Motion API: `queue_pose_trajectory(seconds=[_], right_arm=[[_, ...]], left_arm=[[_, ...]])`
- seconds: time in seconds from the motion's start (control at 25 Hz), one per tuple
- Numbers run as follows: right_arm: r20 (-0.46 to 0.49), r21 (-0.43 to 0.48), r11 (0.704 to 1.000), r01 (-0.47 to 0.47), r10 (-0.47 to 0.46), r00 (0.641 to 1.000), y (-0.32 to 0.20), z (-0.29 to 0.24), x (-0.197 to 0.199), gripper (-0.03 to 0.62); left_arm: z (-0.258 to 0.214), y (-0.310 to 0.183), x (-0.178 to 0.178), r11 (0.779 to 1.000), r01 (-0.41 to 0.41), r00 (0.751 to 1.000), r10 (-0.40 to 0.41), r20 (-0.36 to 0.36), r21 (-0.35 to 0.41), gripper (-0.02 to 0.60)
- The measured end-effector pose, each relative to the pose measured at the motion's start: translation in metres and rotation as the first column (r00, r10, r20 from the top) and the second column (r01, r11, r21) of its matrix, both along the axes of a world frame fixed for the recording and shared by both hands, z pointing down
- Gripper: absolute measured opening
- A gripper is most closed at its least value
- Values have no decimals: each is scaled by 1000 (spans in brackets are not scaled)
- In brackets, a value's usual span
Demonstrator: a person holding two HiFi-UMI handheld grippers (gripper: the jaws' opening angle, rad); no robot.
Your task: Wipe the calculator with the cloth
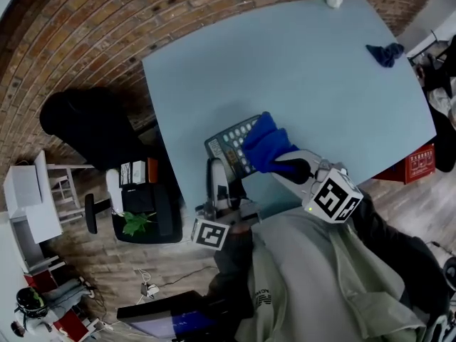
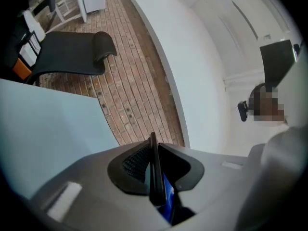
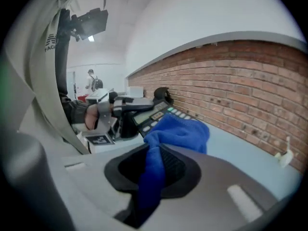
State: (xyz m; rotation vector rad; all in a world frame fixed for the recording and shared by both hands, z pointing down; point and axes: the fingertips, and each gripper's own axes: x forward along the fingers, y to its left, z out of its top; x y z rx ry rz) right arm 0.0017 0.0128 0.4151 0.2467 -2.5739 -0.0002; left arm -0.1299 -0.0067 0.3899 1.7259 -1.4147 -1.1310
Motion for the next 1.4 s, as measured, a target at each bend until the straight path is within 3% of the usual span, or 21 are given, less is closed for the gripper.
queue_pose_trajectory(seconds=[0.08, 0.16, 0.32, 0.4, 0.48, 0.64, 0.76, 0.96, 1.16, 1.32, 1.4], right_arm=[[-36, 74, 997, 9, -6, 999, -5, -5, 8, 61], [-88, 157, 982, 101, -88, 992, 10, -5, 2, 61], [-182, 303, 905, 298, -252, 950, 51, 9, -28, 62], [-173, 387, 867, 312, -264, 949, 56, 8, -41, 63], [-131, 450, 850, 273, -240, 962, 49, 0, -42, 63], [-97, 450, 879, 156, -125, 987, 15, -10, -17, 63], [-109, 426, 883, 198, -168, 980, 19, -13, -24, 63], [-80, 432, 863, 262, -253, 964, 50, -18, -52, 61], [-47, 401, 894, 199, -197, 979, 28, -22, -20, 61], [121, 315, 941, 124, -169, 978, 9, -55, 7, 61], [260, 152, 986, 74, -112, 959, 4, -70, 14, 61]], left_arm=[[-2, 0, -2, 1000, 4, 999, -4, -37, 3, 54], [-2, 0, 2, 1000, -1, 998, 1, -60, 2, 54], [-8, -5, 16, 999, -29, 992, 33, -125, 35, 54], [-14, -5, 15, 998, -27, 991, 34, -127, 59, 52], [-18, -2, 4, 997, -7, 986, 20, -164, 82, 52], [-19, 5, -11, 993, 22, 970, 6, -244, 112, 48], [-17, 0, -5, 993, 20, 961, 13, -275, 116, 48], [-24, -3, 10, 988, -32, 965, 70, -254, 150, 35], [-26, 2, 3, 984, -51, 970, 90, -226, 170, 35], [-32, 3, -1, 971, -85, 966, 134, -219, 222, 35], [-38, 3, 1, 957, -97, 958, 165, -237, 272, 35]])
